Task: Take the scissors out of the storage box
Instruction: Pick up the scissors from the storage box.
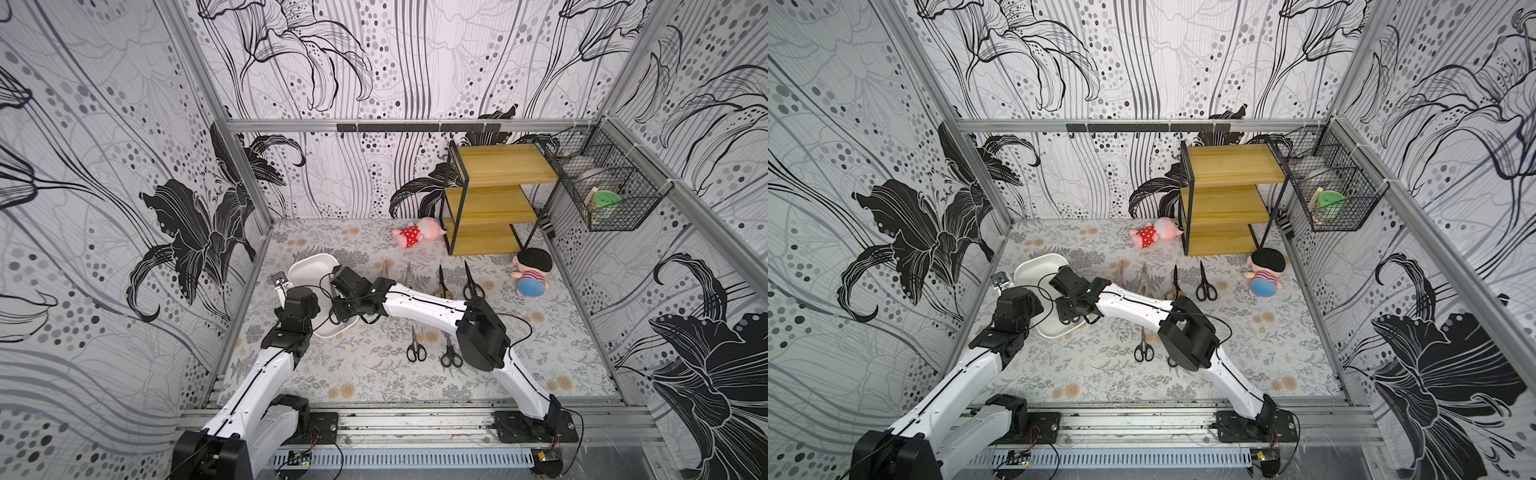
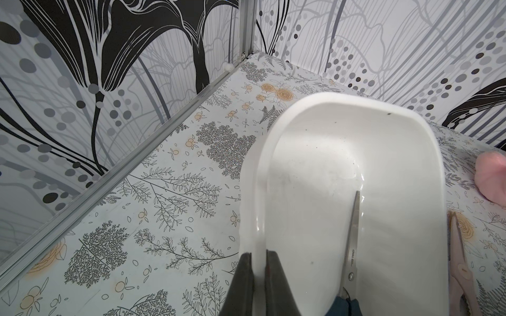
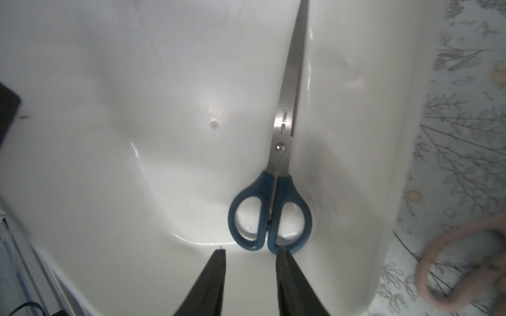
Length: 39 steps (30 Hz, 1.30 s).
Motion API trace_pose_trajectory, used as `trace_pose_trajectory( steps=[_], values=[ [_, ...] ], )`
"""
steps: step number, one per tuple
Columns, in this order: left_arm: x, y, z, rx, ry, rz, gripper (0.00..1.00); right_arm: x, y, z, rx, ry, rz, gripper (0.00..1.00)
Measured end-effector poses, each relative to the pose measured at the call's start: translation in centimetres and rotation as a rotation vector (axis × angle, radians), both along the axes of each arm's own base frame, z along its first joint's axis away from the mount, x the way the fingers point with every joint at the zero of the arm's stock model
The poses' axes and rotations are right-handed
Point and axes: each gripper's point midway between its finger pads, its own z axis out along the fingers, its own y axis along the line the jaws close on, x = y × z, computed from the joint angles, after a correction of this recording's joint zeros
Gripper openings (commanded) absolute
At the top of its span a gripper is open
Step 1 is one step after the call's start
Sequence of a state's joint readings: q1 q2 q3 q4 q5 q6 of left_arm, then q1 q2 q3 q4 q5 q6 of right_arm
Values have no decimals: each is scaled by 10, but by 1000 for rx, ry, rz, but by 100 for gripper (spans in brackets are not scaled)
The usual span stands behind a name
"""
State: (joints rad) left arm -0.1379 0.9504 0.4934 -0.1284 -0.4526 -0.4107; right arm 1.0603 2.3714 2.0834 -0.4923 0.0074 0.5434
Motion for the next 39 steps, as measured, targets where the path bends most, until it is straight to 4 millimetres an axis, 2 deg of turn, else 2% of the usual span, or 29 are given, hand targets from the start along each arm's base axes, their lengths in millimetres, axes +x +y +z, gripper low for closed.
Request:
trace_pose_trajectory(
  steps=[4,15,29,34,39],
  values=[
    [0,-1,-1,0,3,-2,0,5,9,-8,-4,-5,-5,37],
    [1,-4,0,1,1,-10,0,7,2,-29,-59,30,-56,38],
    [1,-4,1,7,-1,-6,0,9,11,-48,-65,65,-71,36],
    [1,-4,2,11,-3,-2,0,10,12,-49,-55,78,-77,31],
    [1,-4,2,12,-4,-1,0,11,13,-48,-45,88,-90,16]
  ],
)
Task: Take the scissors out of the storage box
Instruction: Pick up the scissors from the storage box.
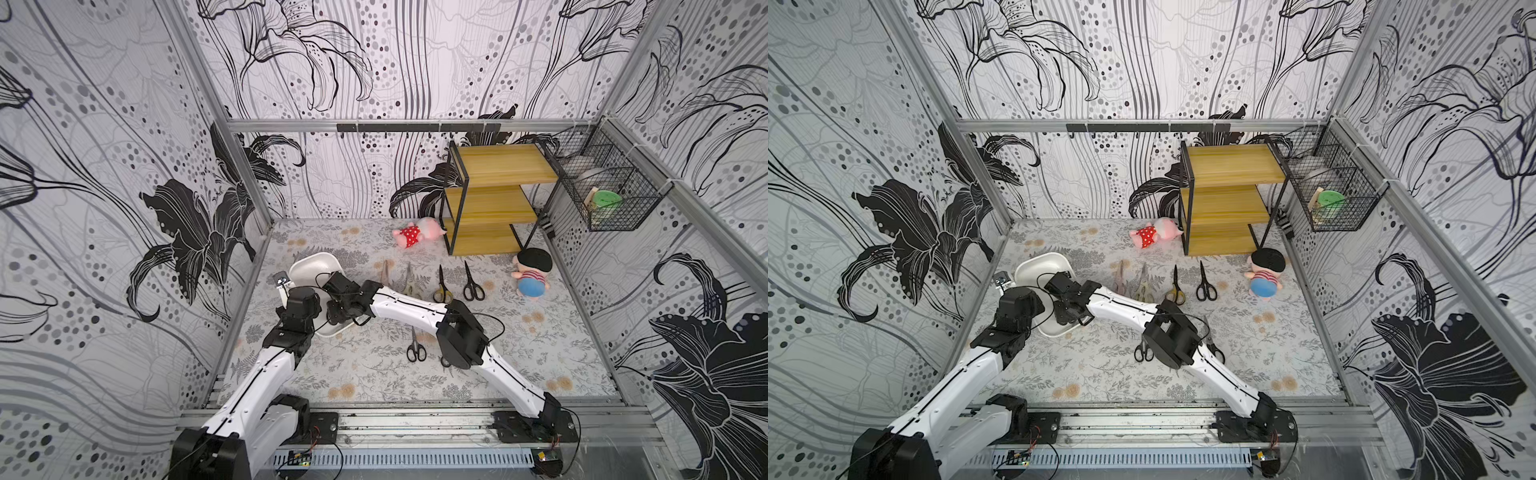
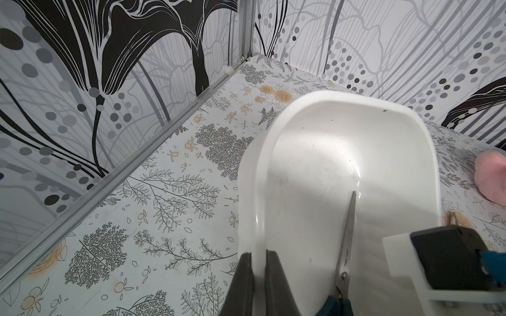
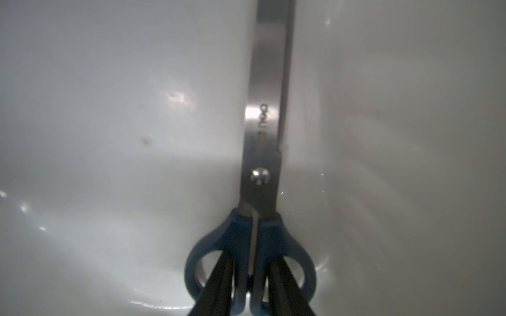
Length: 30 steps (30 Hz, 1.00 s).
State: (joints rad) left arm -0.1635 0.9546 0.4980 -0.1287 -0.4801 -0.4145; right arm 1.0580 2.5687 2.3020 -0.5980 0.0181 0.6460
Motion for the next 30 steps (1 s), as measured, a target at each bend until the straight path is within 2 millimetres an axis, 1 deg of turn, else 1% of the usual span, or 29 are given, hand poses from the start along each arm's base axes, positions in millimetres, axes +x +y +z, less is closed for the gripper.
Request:
trace_pose_trajectory(
  steps=[6,12,16,19,21,24,30],
  values=[
    [0,1,1,2,-3,6,0,2,1,0,10,-3,-6,3],
    [-1,3,1,7,-4,17,0,3,2,1,29,-16,-5,0],
    [-1,1,0,8,-1,11,0,0,-5,1,15,-18,1,0],
    [0,1,-1,8,3,11,0,-3,-12,6,4,-19,9,0],
    [0,1,-1,10,5,12,0,-4,-16,13,4,-26,16,0],
    [0,2,-2,11,6,16,0,-8,-22,31,18,-38,27,0],
    [0,2,-4,15,15,22,0,-12,-23,77,85,-81,53,0]
  ],
)
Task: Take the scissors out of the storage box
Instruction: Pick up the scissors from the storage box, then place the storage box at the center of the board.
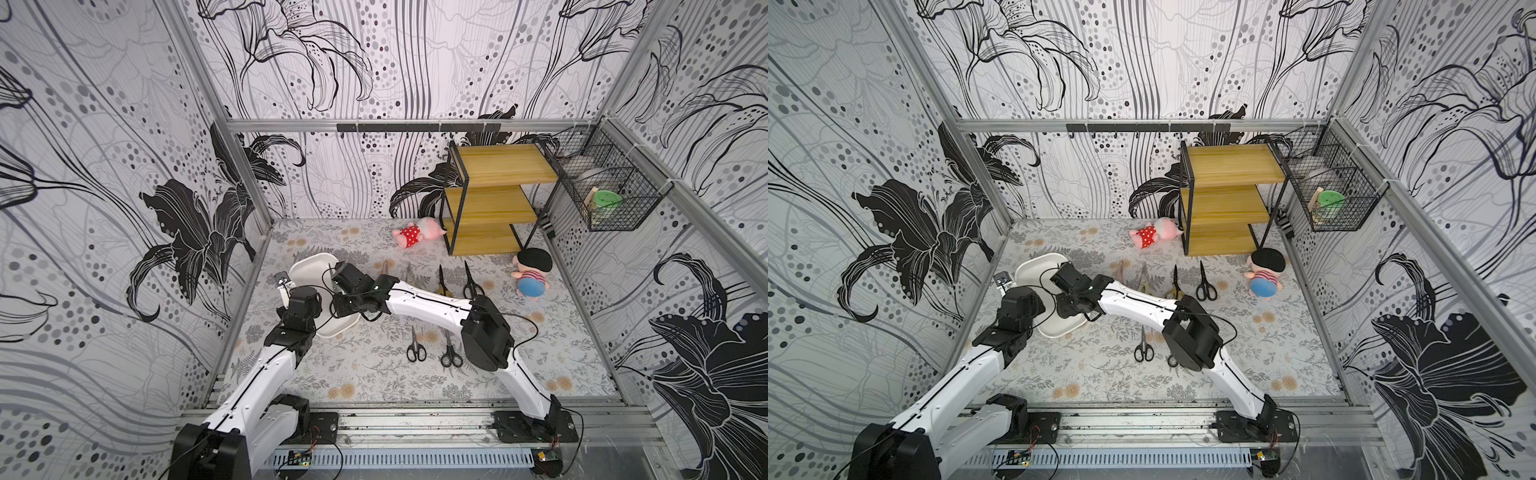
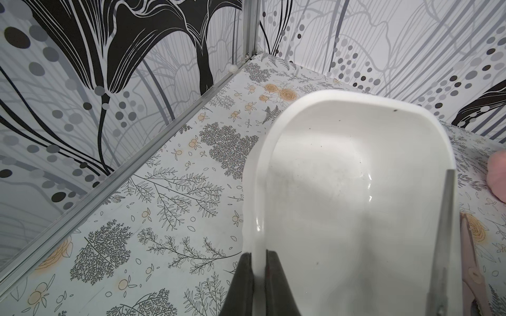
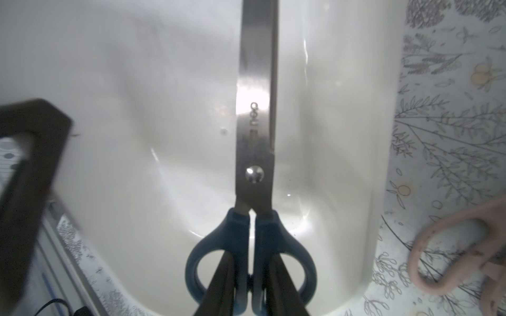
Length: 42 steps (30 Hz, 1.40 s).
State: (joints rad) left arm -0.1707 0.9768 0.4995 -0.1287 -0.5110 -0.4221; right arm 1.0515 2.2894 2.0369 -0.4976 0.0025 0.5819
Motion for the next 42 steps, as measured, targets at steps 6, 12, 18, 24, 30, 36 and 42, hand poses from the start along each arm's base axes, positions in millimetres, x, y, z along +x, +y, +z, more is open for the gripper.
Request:
trace_pose_trajectory(
  steps=[6,12,18,24,30,36,42],
  values=[
    [2,3,5,2,1,10,0,-2,-13,25,3,-26,-18,0],
    [7,4,11,-8,5,9,0,1,-39,29,-99,-35,-70,0],
    [19,9,-13,-56,90,12,0,0,-63,44,-149,-50,-106,0],
    [31,24,-34,-142,151,43,0,-9,-85,56,-157,-57,-128,0],
    [42,22,-43,-177,174,23,1,-17,-103,45,-192,-36,-151,0],
    [54,20,-48,-198,201,9,10,-20,-112,37,-218,-28,-164,0],
    [63,24,-58,-217,242,15,24,-20,-115,45,-203,-37,-178,0]
  ],
)
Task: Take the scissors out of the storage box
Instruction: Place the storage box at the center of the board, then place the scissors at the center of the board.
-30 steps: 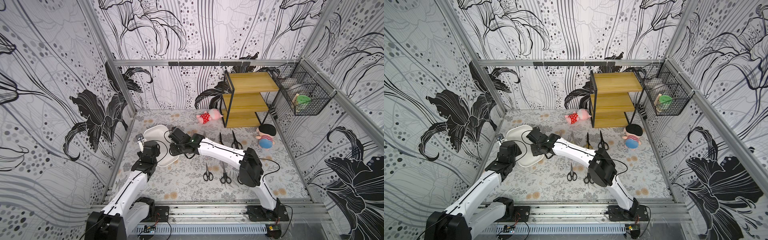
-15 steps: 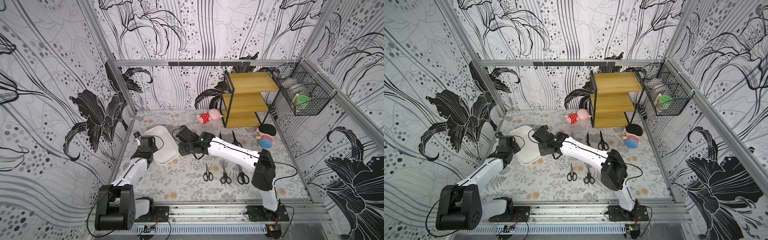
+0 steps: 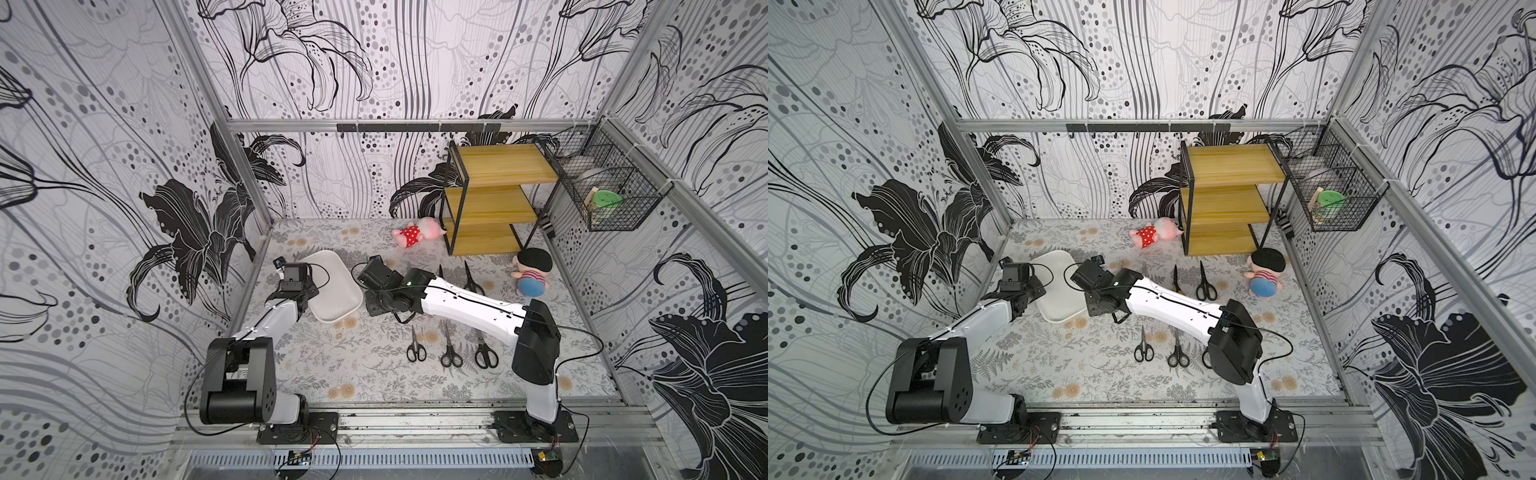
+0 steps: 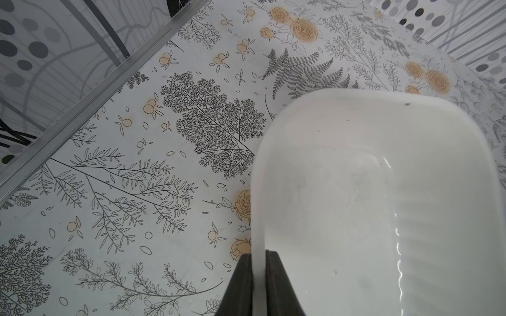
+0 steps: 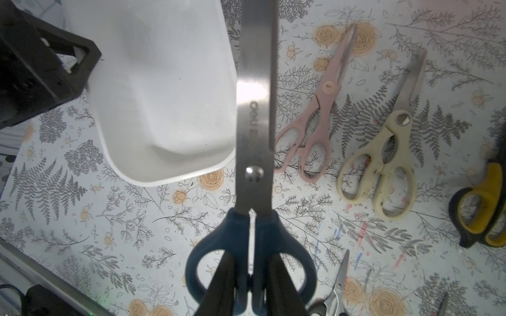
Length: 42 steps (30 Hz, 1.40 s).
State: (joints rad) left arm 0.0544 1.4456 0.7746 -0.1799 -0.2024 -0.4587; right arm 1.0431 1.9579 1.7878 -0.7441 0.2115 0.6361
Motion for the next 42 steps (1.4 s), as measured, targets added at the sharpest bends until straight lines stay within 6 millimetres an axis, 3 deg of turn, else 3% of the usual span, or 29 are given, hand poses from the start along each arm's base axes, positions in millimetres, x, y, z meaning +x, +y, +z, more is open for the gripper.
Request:
trace_pose_trajectory(
  steps=[2,8,16,24,26,32,38,42],
  values=[
    [2,2,-4,-10,15,3,34,0,-2,3,4,-7,-4,0],
    [11,3,-9,-32,34,-2,41,0,-6,4,1,-13,-16,0],
    [18,-1,14,-57,-14,-21,59,-14,-14,-22,-5,82,-51,0],
    [20,-14,71,-86,-194,-88,62,-65,-26,-81,-14,368,-55,0],
    [18,-18,73,-95,-220,-105,63,-76,-30,-91,-17,426,-65,0],
    [3,-24,47,-118,-179,-126,63,-102,-34,-107,-6,568,-98,1],
    [6,-24,56,-112,-215,-128,63,-116,-24,-106,25,630,-92,4],
    [7,-24,69,-106,-255,-131,63,-121,-23,-117,9,664,-104,5]
  ],
)
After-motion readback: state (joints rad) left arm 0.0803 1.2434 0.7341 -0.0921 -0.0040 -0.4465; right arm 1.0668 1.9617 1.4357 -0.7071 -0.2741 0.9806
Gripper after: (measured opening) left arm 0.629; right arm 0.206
